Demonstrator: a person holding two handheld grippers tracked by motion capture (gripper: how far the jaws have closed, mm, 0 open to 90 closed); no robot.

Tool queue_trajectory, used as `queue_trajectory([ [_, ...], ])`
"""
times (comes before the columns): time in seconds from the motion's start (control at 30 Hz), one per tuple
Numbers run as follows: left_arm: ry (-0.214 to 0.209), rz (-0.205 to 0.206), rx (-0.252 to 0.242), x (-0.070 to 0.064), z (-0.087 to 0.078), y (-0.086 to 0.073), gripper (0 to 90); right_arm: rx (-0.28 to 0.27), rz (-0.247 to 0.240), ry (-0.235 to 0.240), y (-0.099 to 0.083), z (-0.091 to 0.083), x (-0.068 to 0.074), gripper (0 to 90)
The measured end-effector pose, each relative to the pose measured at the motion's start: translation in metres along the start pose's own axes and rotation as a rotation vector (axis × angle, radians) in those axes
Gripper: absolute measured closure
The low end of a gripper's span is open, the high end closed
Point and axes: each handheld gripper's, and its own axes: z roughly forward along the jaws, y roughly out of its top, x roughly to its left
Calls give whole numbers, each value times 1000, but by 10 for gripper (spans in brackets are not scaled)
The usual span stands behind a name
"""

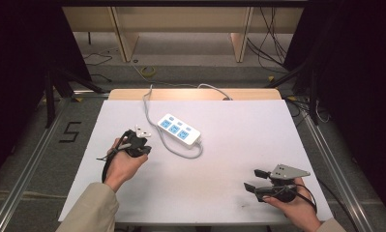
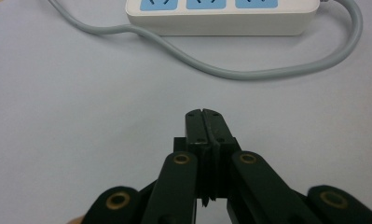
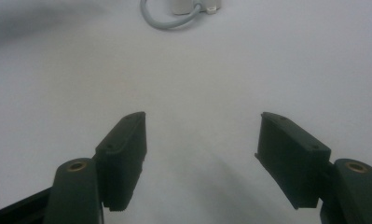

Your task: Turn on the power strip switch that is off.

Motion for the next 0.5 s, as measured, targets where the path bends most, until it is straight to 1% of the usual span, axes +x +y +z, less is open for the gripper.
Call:
queue_trajectory([
  [0.37, 3, 3, 18, 5, 4, 6, 898, 1, 0, 0, 0, 0, 0, 337],
  [0.5, 5, -2, 21, 6, 6, 8, 898, 1, 0, 0, 0, 0, 0, 337],
])
